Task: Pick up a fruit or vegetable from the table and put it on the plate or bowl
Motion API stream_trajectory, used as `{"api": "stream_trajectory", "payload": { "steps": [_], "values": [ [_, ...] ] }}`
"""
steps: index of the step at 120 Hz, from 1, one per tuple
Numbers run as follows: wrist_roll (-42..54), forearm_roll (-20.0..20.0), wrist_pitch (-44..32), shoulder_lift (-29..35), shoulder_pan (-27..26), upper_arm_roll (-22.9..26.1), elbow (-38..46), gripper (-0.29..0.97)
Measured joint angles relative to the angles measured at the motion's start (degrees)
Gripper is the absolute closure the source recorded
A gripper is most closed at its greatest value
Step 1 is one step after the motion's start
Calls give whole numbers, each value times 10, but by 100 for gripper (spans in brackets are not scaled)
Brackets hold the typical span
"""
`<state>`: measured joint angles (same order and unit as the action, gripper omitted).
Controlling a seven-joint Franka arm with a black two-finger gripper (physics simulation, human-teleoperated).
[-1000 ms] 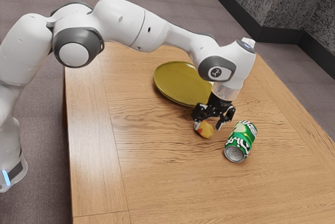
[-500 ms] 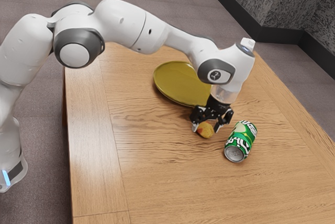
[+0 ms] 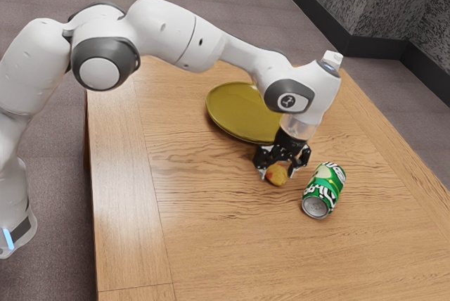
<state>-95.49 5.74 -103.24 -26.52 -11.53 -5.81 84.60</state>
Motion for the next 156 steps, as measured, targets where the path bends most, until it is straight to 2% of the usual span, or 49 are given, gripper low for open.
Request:
{"api": "stream_trajectory", "payload": {
  "steps": [13, 26, 35, 67, 135, 156],
  "values": [
    [1, -2, 11, 6, 0, 0, -3, 46],
    [2, -13, 15, 8, 0, 2, -4, 36],
    [3, -21, 15, 10, -1, 3, -4, 34],
    [4, -33, 16, 25, -2, 4, -12, 36],
    [6, -47, 48, 101, -3, 3, -29, 37],
    [7, -61, 69, 114, 23, 0, -29, 36]
  ]
}}
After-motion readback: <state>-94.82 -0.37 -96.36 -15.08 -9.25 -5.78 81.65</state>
